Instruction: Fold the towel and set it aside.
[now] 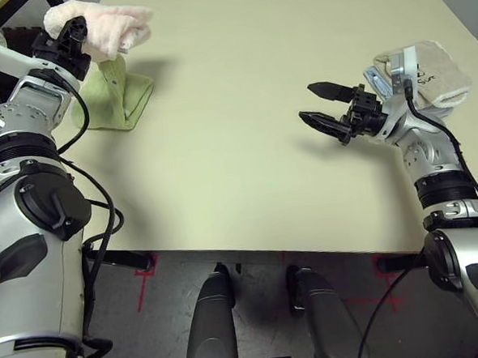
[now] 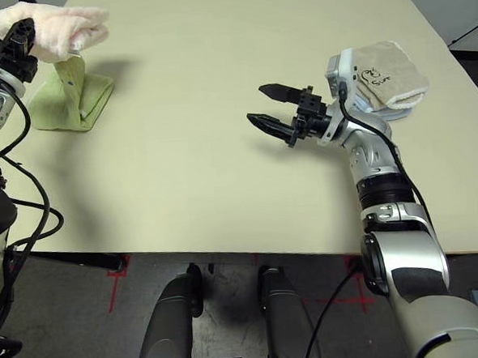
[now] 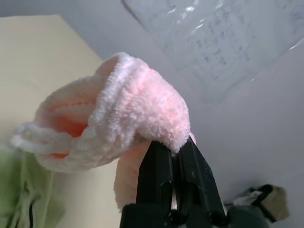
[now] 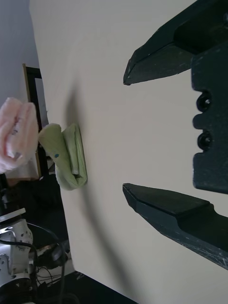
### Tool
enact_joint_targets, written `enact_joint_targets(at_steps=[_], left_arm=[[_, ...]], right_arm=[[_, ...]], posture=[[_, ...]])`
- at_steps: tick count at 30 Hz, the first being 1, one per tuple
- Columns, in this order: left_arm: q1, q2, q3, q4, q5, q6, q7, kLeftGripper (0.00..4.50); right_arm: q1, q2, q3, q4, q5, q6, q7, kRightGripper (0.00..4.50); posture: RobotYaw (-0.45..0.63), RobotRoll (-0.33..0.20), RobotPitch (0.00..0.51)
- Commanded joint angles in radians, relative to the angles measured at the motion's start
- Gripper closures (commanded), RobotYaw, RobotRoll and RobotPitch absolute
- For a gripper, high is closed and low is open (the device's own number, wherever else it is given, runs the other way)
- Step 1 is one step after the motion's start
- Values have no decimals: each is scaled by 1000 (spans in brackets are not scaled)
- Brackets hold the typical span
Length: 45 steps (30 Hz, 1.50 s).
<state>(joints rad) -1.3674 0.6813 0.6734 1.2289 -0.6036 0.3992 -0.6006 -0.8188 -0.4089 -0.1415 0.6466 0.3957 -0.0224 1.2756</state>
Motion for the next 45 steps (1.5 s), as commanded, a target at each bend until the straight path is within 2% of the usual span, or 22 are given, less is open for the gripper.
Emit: enact_joint_targets(at_steps=[1,4,7,20,27,39,45], left_arm=[[-35,-18,21,-19,-53,87,-63,4473],[-43,-39,15,-36,-73,157,-91,4473],[-39,-47,7,-44,-70,159,-93,4473],[44,15,-56,17,52,-81,33,4473],[81,28,-62,26,79,-126,87,4473],[113,25,41,22,-6,-75,142,4473],[110,34,78,-5,-55,5,130,4473]], right_arm=[[15,-10,4,-20,4,5,4,0],[10,-8,5,-15,2,4,5,0],[10,-7,7,-17,3,4,6,0],[30,-21,5,-67,11,28,1,0],[32,-24,4,-81,14,35,0,0],[36,-28,11,-94,9,32,8,0],[35,-21,19,-88,8,27,11,0]], posture=[[30,0,206],[30,0,206],[28,0,206],[15,0,206],[12,0,200],[13,0,194],[25,0,197]])
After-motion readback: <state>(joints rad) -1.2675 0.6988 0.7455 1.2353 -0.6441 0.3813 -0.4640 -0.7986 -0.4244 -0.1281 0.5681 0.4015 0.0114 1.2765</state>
